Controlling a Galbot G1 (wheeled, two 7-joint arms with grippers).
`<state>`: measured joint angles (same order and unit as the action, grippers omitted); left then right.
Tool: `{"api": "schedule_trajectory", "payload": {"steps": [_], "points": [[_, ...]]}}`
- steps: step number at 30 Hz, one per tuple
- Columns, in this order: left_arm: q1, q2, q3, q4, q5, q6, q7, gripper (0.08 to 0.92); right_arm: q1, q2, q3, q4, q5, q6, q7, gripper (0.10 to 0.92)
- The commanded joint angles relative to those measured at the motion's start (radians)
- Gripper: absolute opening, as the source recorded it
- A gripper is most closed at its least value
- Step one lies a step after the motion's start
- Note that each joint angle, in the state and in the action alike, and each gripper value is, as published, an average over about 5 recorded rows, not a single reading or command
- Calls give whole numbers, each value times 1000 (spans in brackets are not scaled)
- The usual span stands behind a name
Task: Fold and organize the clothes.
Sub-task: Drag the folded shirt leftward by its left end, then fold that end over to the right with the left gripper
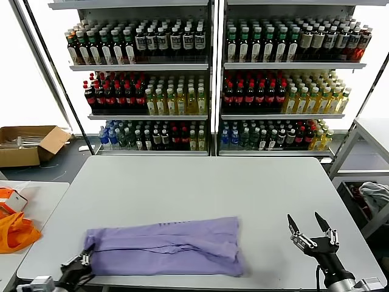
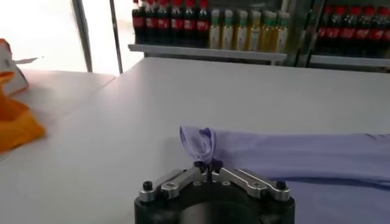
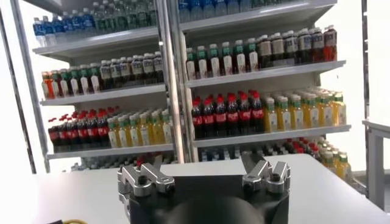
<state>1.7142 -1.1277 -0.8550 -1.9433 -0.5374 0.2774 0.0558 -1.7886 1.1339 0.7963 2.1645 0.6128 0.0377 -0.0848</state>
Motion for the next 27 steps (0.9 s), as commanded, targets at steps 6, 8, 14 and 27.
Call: {"api": "schedule_trajectory", "payload": {"steps": [6, 8, 14, 27], "points": [[-22, 355, -429, 179, -124, -5, 118, 90, 14, 11, -2, 11, 25, -1, 6, 823], [-32, 358, -429, 151, -146, 12, 126, 90, 17, 16, -3, 17, 23, -3, 7, 823], [-57, 293, -338, -12, -203, 45, 98, 90, 4, 24, 11, 25, 20, 3, 4, 823], [-60, 91, 104, -302, -104, 81, 21, 90, -19, 55, 8, 36, -9, 13, -5, 823]]}}
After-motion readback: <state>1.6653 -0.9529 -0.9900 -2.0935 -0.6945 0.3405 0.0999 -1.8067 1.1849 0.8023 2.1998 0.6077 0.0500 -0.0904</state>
